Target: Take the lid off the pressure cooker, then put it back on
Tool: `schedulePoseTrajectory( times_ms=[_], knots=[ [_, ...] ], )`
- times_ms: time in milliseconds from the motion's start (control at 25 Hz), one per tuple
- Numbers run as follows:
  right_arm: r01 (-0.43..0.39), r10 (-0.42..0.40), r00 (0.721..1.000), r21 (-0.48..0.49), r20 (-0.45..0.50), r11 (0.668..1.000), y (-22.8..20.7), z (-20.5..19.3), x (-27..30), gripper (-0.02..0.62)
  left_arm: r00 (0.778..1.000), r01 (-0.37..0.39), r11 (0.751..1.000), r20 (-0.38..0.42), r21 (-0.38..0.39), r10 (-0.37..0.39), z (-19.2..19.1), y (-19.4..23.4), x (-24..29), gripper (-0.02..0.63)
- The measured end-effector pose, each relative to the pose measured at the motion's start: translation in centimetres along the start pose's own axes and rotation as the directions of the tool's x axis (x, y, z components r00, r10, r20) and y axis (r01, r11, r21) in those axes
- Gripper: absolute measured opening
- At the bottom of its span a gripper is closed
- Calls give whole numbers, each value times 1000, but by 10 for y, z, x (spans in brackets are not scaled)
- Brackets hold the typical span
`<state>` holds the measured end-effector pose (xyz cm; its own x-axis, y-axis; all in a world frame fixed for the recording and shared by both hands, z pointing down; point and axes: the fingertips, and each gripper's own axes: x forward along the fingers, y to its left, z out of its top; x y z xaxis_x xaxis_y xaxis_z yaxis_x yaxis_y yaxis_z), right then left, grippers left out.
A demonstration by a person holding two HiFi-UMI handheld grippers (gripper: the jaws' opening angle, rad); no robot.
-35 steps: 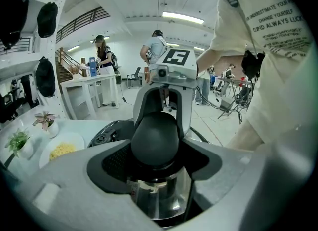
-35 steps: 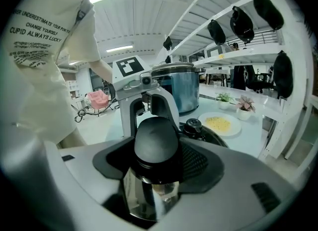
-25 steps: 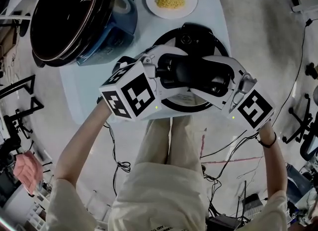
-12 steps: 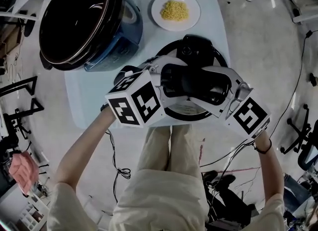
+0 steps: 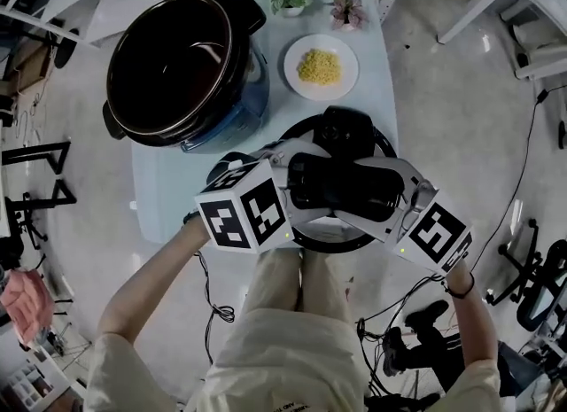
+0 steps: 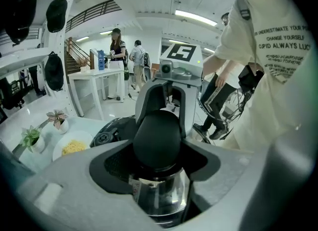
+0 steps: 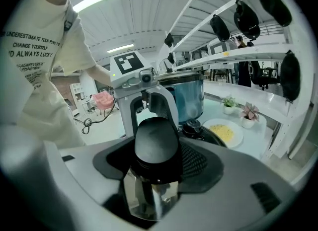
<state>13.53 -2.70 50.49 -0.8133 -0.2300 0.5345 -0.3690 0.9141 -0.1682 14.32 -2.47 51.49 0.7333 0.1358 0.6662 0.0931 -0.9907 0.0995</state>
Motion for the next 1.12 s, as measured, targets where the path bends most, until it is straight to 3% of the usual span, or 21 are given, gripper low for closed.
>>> schedulePoseTrajectory(
  times_ms=[760, 1120],
  knots=[
    [0, -1, 1000, -85, -9, 996, 29, 63, -42, 275, 996, -86, 996, -4, 11, 86, 54, -23, -54, 288],
    [-33, 34, 999, -178, 5, 983, 35, 106, -53, 275, 984, -179, 984, -4, 8, 179, 76, -21, -92, 290]
  ],
)
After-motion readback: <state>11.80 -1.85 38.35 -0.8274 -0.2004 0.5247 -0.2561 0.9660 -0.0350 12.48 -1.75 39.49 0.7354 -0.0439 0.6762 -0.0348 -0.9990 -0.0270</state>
